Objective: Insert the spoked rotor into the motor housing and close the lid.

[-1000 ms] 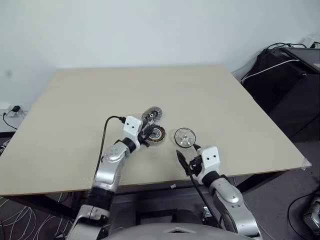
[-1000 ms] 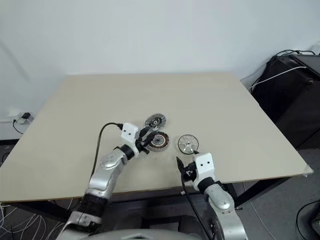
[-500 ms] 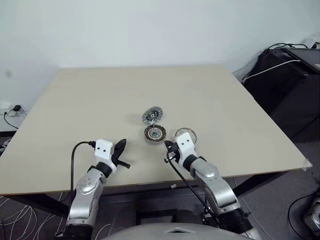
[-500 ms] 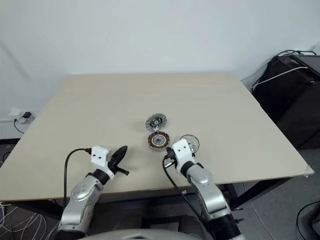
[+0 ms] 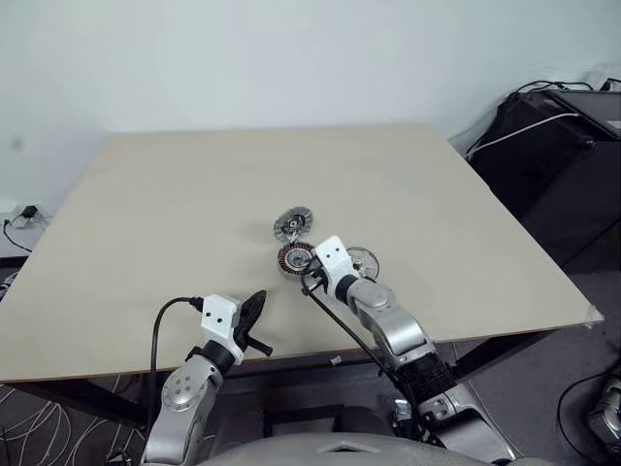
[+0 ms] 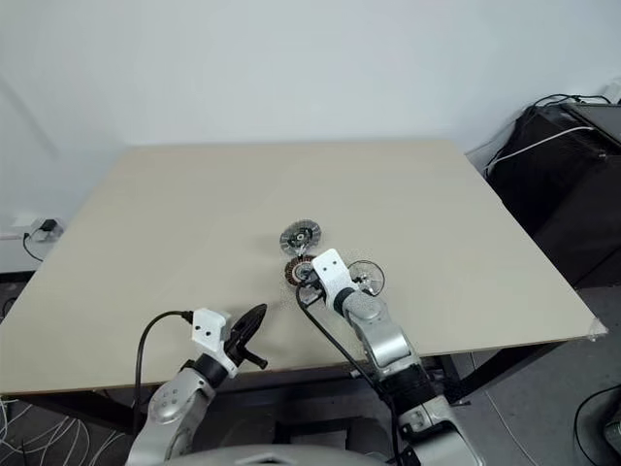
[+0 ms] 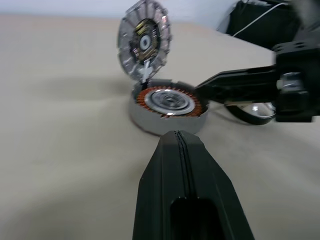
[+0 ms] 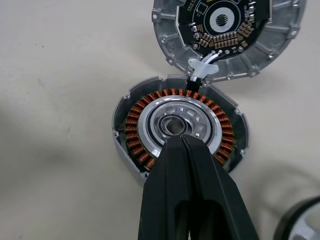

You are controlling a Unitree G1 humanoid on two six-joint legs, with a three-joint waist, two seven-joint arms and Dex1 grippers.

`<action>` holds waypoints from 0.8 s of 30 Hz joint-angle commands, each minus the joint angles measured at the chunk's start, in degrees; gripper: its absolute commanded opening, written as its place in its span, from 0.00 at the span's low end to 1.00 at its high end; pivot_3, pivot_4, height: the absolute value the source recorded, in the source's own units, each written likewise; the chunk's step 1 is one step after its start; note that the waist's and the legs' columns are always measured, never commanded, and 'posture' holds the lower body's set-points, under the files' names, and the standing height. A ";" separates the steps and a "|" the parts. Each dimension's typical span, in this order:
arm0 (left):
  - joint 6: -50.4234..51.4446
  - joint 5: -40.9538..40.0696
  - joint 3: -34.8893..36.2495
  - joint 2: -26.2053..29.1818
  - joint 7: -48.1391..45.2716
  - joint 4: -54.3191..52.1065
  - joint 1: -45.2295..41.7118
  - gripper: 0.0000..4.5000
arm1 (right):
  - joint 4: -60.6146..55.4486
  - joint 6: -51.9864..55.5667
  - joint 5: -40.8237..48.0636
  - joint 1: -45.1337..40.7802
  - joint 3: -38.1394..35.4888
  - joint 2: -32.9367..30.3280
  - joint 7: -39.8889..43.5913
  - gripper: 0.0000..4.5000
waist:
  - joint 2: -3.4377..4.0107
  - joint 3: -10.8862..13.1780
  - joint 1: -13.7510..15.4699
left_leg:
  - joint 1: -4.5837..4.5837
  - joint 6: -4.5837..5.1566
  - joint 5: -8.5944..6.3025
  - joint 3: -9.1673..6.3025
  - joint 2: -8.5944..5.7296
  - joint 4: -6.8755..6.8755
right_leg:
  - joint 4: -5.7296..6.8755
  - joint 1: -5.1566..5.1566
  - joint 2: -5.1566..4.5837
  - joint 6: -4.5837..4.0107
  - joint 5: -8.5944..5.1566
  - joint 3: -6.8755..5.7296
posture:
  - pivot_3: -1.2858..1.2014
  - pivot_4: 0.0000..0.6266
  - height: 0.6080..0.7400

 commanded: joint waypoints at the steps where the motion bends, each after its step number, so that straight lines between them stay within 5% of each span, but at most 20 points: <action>1: -0.90 -0.37 -0.30 0.42 -0.10 -2.77 -0.10 0.00 | 1.48 0.08 -0.73 -2.95 -0.34 0.52 0.08 0.01 | 0.01 0.01 -0.08 | 0.00 0.00 0.00 0.00 0.00 0.00 | 0.00 -0.01 0.02 0.00 0.00 0.00 | 0.52 0.00 1.00; 24: 0.44 -1.13 -1.11 1.61 -0.54 -2.08 -0.45 0.00 | 8.88 1.31 -1.92 -8.18 1.79 3.17 4.31 0.01 | 0.09 0.06 -0.77 | 0.04 0.01 0.01 0.01 0.03 0.00 | 0.03 0.02 0.43 0.01 0.00 0.02 | 0.52 0.00 1.00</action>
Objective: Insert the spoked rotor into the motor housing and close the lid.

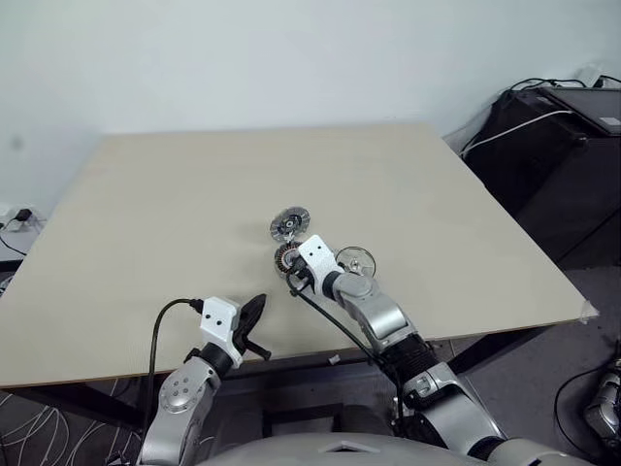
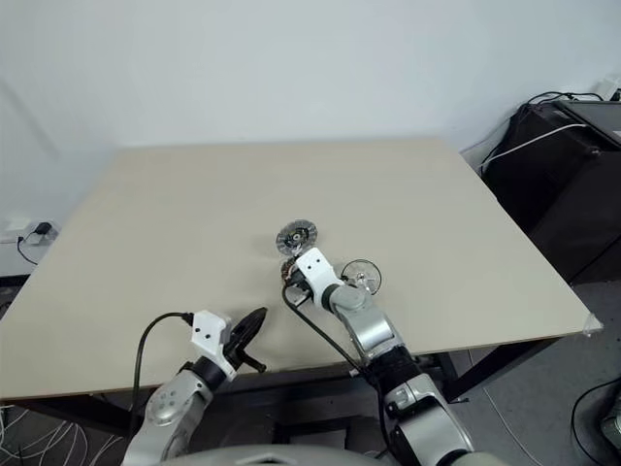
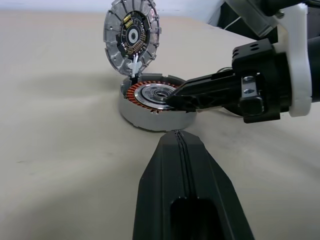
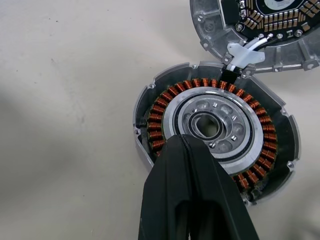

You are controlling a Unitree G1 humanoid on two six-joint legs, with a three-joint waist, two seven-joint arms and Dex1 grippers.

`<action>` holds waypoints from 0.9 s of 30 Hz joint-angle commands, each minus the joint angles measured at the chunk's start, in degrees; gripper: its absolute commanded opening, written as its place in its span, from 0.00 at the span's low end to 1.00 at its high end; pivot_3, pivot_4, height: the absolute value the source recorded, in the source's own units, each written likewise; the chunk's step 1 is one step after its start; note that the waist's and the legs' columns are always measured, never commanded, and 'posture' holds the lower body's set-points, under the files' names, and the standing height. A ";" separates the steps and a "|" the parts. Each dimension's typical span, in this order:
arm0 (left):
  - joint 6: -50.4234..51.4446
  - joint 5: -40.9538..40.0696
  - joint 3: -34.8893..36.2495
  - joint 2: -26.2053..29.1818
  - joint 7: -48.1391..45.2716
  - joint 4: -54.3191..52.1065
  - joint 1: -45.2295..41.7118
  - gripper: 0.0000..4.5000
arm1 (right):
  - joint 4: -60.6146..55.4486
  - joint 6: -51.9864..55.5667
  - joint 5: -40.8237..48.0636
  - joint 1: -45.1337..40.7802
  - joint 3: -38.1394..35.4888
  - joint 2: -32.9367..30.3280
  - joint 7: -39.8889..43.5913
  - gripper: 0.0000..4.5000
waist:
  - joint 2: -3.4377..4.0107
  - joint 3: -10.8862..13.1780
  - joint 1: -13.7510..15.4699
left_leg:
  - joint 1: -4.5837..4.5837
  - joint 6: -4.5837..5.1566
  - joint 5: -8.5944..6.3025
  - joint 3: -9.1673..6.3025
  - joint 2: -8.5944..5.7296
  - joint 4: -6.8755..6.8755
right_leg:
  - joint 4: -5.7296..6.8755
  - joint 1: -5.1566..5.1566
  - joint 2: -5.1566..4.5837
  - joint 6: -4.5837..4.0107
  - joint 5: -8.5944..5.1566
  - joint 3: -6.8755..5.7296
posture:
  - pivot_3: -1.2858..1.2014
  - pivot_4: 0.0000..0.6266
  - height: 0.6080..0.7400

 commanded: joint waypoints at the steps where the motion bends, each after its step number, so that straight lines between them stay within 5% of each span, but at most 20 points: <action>1: 0.04 -0.67 -0.46 -0.20 -0.17 -2.13 -0.82 0.00 | 0.41 -0.94 -0.37 -2.06 0.04 0.71 0.43 0.01 | 0.00 0.00 -0.03 | 0.00 0.00 0.00 0.00 0.00 0.00 | 0.00 0.00 0.00 0.00 0.00 0.00 | 0.52 0.00 1.00; 27: 1.42 -0.67 -2.56 -0.72 -0.17 -1.87 -1.04 0.00 | 3.35 -3.09 -0.53 -5.25 -1.96 0.24 0.41 0.01 | 0.04 0.03 -0.04 | -0.01 -0.02 0.01 0.01 -0.01 -0.08 | 0.00 -0.05 -0.16 -0.01 0.00 0.00 | 0.52 0.00 1.00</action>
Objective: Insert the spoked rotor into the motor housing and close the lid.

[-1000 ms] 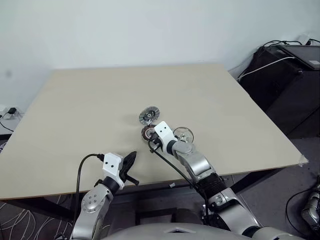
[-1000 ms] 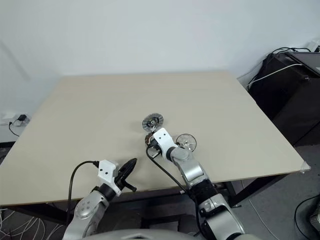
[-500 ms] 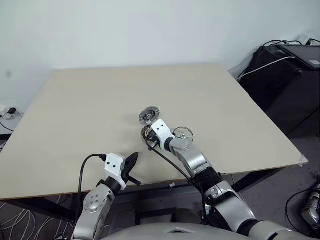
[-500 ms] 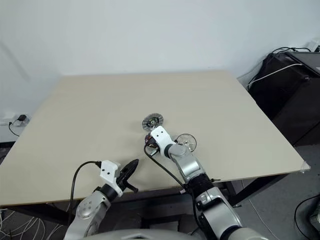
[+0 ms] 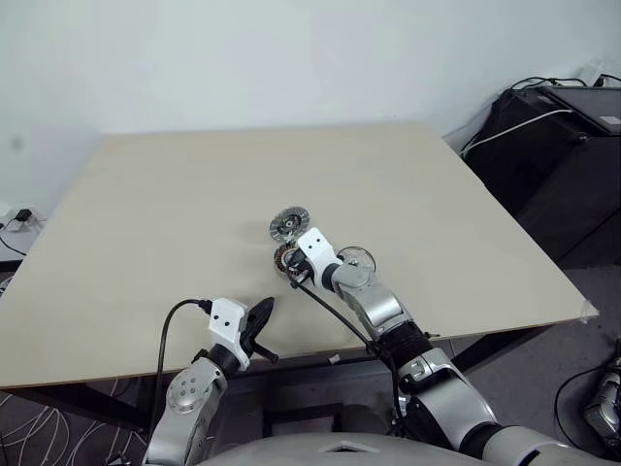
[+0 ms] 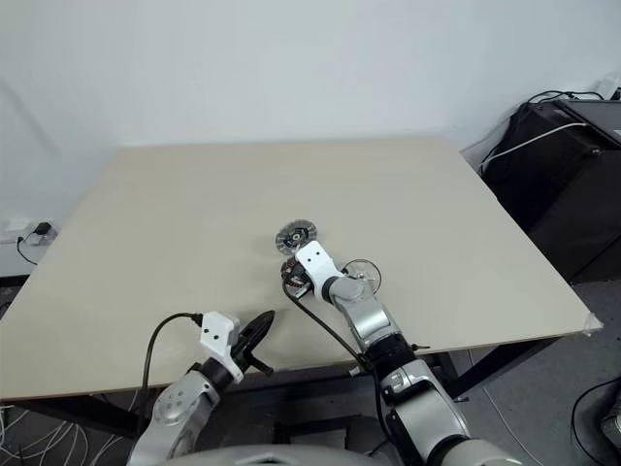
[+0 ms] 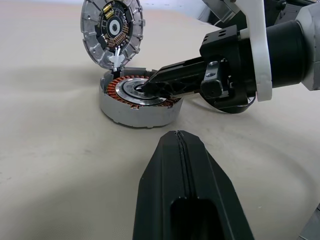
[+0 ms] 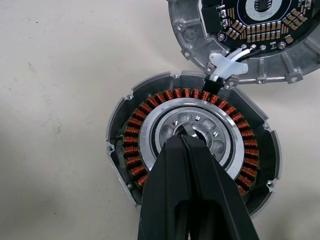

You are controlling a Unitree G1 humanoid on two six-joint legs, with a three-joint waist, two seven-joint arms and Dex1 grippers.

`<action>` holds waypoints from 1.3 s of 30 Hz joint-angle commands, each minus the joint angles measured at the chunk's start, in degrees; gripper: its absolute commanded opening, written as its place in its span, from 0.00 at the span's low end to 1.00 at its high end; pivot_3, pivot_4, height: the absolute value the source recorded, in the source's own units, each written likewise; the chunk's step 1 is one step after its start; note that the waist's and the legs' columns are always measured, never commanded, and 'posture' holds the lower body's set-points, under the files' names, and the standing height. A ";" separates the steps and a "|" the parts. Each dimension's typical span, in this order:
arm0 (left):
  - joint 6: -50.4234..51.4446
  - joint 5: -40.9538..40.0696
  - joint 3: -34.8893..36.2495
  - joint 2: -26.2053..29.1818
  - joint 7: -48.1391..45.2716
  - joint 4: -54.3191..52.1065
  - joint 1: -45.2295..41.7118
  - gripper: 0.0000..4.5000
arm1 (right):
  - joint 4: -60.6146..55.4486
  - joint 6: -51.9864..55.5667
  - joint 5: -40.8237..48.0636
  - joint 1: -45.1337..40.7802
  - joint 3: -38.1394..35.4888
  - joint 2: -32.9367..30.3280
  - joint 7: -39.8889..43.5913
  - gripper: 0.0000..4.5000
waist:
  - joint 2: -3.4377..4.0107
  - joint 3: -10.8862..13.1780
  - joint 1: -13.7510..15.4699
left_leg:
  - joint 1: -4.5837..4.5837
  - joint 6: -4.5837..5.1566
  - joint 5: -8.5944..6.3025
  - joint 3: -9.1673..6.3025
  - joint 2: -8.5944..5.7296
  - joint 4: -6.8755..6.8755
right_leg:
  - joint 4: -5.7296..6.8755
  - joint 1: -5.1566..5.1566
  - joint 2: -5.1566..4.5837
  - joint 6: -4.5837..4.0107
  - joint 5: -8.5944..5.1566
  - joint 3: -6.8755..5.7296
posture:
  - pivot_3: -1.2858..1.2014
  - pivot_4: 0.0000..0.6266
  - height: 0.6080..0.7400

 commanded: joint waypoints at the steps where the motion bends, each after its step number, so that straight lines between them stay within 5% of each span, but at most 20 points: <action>1: -0.12 -0.43 -0.45 -0.11 -0.23 -1.90 -0.85 0.00 | -3.54 -0.61 0.32 -0.80 -0.71 -0.20 1.02 0.01 | 0.00 0.00 0.00 | 0.00 0.00 0.00 0.00 0.00 0.00 | 0.00 0.00 0.03 0.00 0.00 0.00 | 0.52 0.00 1.00; 39: 1.83 -0.10 -1.17 -0.14 1.07 -3.39 -0.50 0.00 | 5.92 -3.58 -1.27 -6.25 -2.80 1.35 -1.60 0.01 | 0.08 0.05 -0.05 | 0.00 0.00 0.01 0.01 0.00 -0.06 | -0.01 -0.03 0.13 -0.01 -0.01 0.02 | 0.52 0.00 1.00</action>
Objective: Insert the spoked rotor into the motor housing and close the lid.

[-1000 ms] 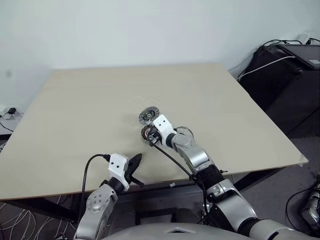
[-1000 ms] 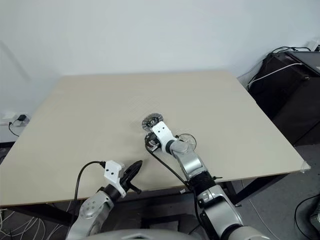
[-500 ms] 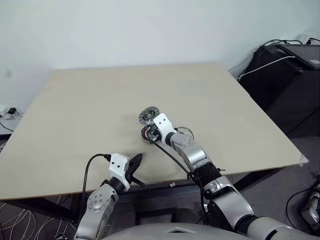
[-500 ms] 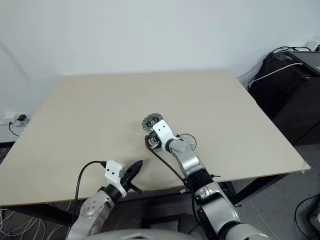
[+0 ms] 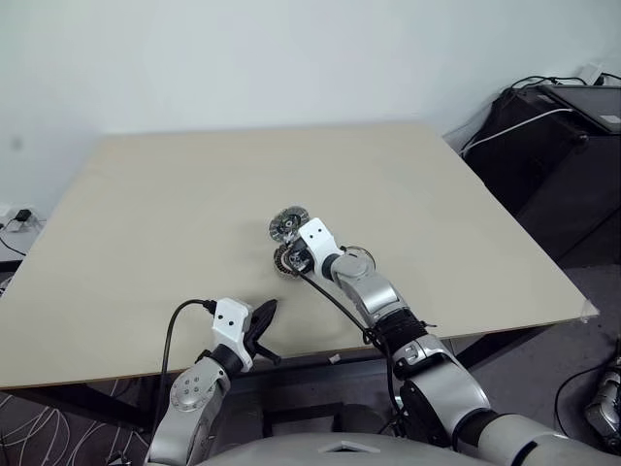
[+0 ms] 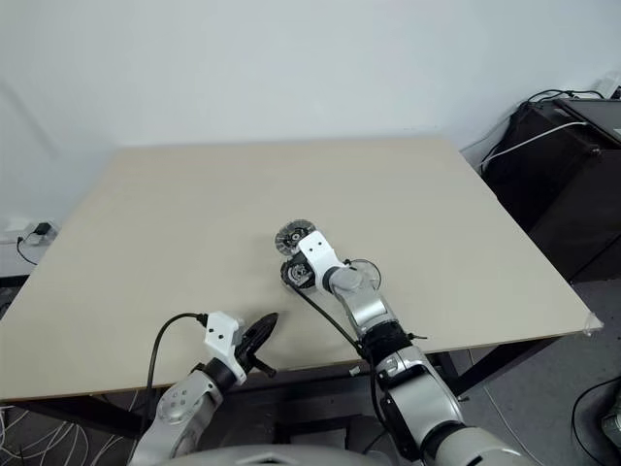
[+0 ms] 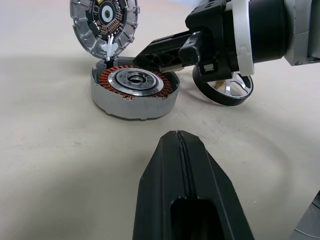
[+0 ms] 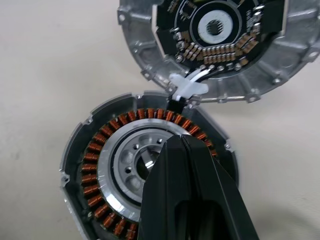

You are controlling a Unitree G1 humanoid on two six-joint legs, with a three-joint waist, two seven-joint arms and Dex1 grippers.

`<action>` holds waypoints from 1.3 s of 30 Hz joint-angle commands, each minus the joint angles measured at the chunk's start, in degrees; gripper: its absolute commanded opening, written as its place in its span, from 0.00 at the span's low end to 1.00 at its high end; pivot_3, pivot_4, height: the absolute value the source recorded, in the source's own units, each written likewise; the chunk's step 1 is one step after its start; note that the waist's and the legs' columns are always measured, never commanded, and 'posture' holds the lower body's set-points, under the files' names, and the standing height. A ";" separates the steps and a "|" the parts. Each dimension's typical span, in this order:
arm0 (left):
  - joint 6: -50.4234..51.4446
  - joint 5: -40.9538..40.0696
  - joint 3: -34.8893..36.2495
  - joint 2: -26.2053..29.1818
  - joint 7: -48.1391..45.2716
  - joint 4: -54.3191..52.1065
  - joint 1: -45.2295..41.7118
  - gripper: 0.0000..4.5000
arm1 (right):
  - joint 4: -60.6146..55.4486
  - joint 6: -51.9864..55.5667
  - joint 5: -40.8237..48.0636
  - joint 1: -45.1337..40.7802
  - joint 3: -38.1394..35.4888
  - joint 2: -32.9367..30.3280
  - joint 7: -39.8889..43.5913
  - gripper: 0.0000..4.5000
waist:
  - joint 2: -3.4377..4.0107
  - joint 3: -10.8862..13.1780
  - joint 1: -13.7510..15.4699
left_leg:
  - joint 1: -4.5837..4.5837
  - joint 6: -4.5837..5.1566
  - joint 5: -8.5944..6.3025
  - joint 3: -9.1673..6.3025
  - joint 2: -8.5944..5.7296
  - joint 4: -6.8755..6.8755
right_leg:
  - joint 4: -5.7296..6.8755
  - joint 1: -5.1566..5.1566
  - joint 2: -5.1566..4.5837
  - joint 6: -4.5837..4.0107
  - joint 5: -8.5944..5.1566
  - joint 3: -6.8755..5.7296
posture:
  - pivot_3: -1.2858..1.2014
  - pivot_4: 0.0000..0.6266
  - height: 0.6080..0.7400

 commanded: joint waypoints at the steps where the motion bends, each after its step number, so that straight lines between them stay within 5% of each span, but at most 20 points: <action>1: -0.04 -0.17 -0.19 -0.17 0.45 -3.23 -0.25 0.00 | -1.22 -0.81 -0.22 -1.42 -0.06 0.09 0.77 0.01 | 0.00 0.00 0.00 | 0.00 0.00 0.00 0.00 0.00 0.00 | 0.00 0.00 0.00 0.00 0.00 0.00 | 0.52 0.00 1.00; 27: -0.52 0.12 0.33 0.61 0.53 -0.06 -1.16 0.00 | -6.93 -0.98 1.25 1.26 -1.33 -0.31 1.62 0.01 | 0.03 0.02 0.01 | -0.01 -0.01 -0.01 0.00 0.00 -0.04 | -0.01 -0.04 -0.24 -0.01 -0.01 0.00 | 0.52 0.00 1.00; 39: -2.04 0.20 0.99 0.29 1.05 0.98 -0.87 0.00 | -0.27 -3.08 -0.50 -2.09 -0.28 2.01 0.90 0.01 | 0.04 0.03 -0.02 | -0.01 -0.02 0.00 0.00 0.00 -0.05 | -0.01 -0.03 -0.12 -0.01 -0.01 0.00 | 0.52 0.00 1.00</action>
